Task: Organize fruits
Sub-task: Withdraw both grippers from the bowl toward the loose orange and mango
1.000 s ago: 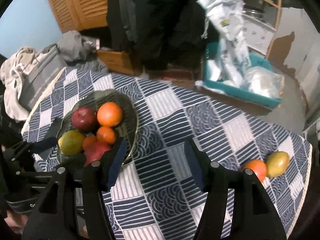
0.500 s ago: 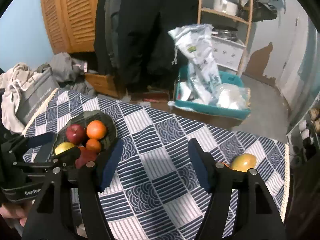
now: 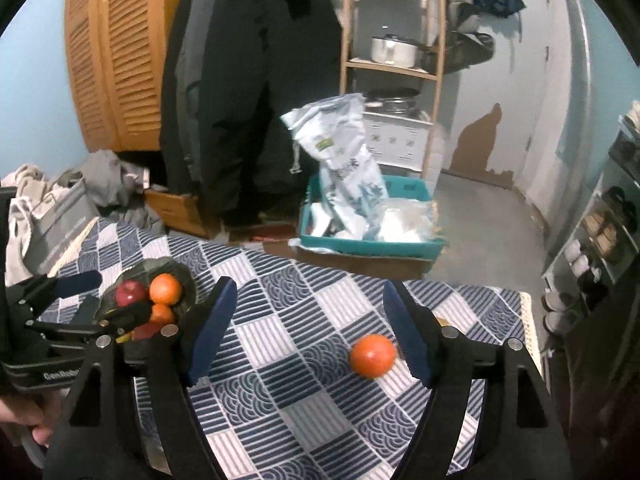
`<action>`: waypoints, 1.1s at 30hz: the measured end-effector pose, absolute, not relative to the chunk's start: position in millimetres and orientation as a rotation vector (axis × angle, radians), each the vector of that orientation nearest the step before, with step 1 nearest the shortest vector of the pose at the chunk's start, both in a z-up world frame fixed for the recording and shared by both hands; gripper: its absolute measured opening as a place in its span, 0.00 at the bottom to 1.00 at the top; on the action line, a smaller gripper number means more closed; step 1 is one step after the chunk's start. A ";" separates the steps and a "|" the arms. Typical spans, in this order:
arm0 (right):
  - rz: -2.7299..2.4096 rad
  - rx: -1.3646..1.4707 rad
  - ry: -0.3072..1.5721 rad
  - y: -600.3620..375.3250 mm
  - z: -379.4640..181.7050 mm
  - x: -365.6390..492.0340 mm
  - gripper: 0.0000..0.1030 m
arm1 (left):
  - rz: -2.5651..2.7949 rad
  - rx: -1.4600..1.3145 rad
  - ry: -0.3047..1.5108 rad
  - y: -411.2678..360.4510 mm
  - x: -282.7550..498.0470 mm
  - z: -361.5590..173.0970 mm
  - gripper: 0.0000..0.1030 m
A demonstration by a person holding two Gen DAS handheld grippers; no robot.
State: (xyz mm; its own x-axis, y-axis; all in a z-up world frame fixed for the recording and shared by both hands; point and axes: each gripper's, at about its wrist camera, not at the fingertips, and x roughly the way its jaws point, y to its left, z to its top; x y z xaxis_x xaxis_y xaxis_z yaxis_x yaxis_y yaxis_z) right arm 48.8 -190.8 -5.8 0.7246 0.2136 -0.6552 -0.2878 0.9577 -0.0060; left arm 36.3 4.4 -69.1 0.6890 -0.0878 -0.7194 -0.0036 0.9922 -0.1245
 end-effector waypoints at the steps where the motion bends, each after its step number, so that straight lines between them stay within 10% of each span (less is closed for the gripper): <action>1: 0.271 -0.105 0.712 -196.5 -4.9 48.5 0.74 | -0.051 -0.117 0.805 2.0 35.7 -66.9 0.84; 33: 0.040 -0.004 0.711 -335.1 -0.5 45.3 0.79 | -0.178 -0.051 0.779 -81.2 44.9 -53.8 0.89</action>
